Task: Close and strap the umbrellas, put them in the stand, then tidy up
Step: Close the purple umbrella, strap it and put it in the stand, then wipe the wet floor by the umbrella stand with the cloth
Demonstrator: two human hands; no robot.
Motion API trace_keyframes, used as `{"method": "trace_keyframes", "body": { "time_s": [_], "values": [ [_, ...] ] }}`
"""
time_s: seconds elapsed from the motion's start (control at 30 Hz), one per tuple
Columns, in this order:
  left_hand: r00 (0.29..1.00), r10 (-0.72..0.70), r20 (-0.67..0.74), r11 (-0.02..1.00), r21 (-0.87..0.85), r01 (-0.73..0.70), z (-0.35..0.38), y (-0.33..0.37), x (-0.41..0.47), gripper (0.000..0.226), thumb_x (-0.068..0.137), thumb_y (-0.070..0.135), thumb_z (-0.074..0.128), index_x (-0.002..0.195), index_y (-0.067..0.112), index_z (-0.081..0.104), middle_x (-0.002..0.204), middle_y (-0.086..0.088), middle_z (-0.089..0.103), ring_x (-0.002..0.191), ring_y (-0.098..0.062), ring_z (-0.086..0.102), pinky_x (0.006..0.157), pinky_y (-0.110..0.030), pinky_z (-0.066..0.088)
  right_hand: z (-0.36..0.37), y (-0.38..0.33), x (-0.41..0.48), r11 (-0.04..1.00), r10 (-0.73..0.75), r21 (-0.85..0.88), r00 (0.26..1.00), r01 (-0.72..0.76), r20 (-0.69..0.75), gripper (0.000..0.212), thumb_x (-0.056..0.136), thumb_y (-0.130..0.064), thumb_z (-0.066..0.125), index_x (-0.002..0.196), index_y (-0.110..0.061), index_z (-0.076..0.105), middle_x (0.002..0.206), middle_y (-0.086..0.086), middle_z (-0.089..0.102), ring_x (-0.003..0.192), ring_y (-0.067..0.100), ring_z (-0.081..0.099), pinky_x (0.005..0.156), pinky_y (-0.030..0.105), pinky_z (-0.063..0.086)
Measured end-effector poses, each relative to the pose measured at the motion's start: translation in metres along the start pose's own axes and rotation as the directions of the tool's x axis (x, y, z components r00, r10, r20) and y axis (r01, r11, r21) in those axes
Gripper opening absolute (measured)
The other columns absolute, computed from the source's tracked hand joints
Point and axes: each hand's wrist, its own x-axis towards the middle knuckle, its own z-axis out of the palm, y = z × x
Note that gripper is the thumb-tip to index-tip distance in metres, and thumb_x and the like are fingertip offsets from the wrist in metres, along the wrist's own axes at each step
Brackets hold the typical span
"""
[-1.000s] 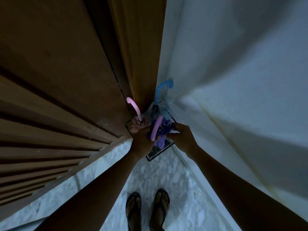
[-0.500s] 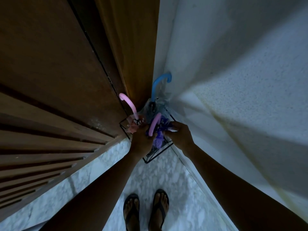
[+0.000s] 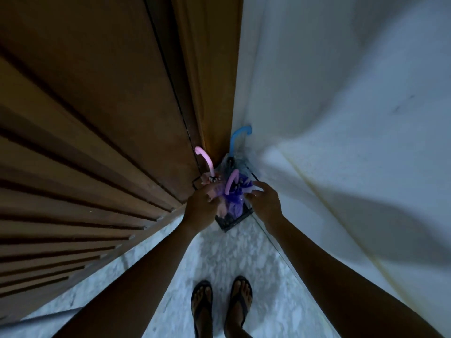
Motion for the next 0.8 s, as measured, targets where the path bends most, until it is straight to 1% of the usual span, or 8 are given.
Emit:
{"method": "trace_keyframes", "body": {
  "time_s": [0.07,0.13,0.23,0.33,0.4,0.53,0.7,0.8],
  "values": [
    [1.000,0.000,-0.013,1.000,-0.002,0.000,-0.022,0.022,-0.029,0.037,0.083,0.022,0.068,0.119,0.015,0.069,0.117,-0.006,0.071,0.110,-0.026,0.065,0.100,-0.046,0.051,0.000,-0.023,-0.031,0.999,-0.048,-0.016,0.998,0.048,-0.026,0.041,0.086,-0.010,0.074,0.126,-0.009,0.064,0.117,0.010,0.072,0.103,0.024,0.068,0.087,0.030,0.050],
    [0.999,0.031,-0.030,0.999,0.011,-0.031,-0.045,0.053,-0.064,0.032,0.088,0.010,0.068,0.120,0.008,0.068,0.113,0.000,0.068,0.106,-0.020,0.063,0.099,-0.035,0.051,-0.001,-0.054,-0.067,0.994,-0.108,-0.017,0.994,0.108,-0.033,0.035,0.088,-0.005,0.069,0.123,-0.003,0.066,0.109,0.007,0.067,0.100,0.024,0.064,0.086,0.030,0.049],
    [0.993,0.040,-0.108,0.999,-0.001,-0.040,-0.082,0.085,-0.103,0.031,0.092,0.001,0.066,0.122,0.006,0.065,0.111,-0.001,0.064,0.110,-0.020,0.062,0.090,-0.017,0.048,0.000,-0.100,-0.116,0.977,-0.215,-0.014,0.976,0.215,-0.042,0.036,0.089,-0.009,0.067,0.125,-0.008,0.067,0.115,0.011,0.069,0.107,0.029,0.066,0.099,0.043,0.052],
    [0.983,0.099,-0.154,0.994,0.056,-0.092,-0.128,0.115,-0.136,0.030,0.092,0.001,0.066,0.122,0.003,0.064,0.114,-0.001,0.061,0.112,-0.017,0.058,0.081,-0.005,0.044,0.003,-0.147,-0.165,0.942,-0.332,0.047,0.943,0.333,-0.021,0.027,0.089,-0.017,0.068,0.113,-0.006,0.070,0.096,0.009,0.069,0.089,0.027,0.067,0.081,0.038,0.057],
    [0.972,0.156,-0.175,0.985,0.096,-0.141,-0.163,0.133,-0.160,0.029,0.092,-0.001,0.065,0.121,-0.001,0.064,0.119,-0.005,0.059,0.116,-0.018,0.054,0.078,-0.007,0.041,0.007,-0.176,-0.201,0.907,-0.420,0.036,0.907,0.420,-0.004,0.022,0.089,-0.023,0.069,0.106,-0.008,0.071,0.086,0.007,0.067,0.078,0.024,0.067,0.065,0.031,0.054],
    [0.934,0.276,-0.227,0.956,0.160,-0.244,-0.240,0.154,-0.230,0.015,0.091,0.003,0.068,0.103,0.011,0.068,0.111,-0.004,0.061,0.115,-0.022,0.059,0.083,-0.016,0.046,0.030,-0.220,-0.288,0.796,-0.598,0.094,0.801,0.598,-0.035,0.026,0.092,-0.009,0.066,0.118,-0.012,0.069,0.105,0.014,0.073,0.095,0.031,0.070,0.085,0.041,0.055],
    [0.848,0.423,-0.320,0.887,0.336,-0.316,-0.345,0.126,-0.358,0.017,0.082,0.023,0.076,0.087,0.037,0.068,0.091,0.004,0.069,0.085,-0.014,0.062,0.079,-0.027,0.050,0.095,-0.240,-0.420,0.737,-0.659,0.257,0.749,0.625,0.070,0.022,0.085,-0.018,0.074,0.103,-0.031,0.071,0.102,-0.007,0.072,0.099,0.011,0.067,0.084,0.025,0.050],
    [0.796,0.492,-0.352,0.845,0.413,-0.340,-0.403,0.109,-0.435,0.017,0.078,0.024,0.077,0.085,0.037,0.069,0.072,0.004,0.067,0.067,-0.011,0.058,0.069,-0.028,0.049,0.141,-0.241,-0.498,0.688,-0.712,0.299,0.693,0.661,0.108,0.019,0.088,-0.016,0.072,0.103,-0.028,0.070,0.099,-0.009,0.071,0.098,0.010,0.065,0.081,0.022,0.046]
  ]
}}
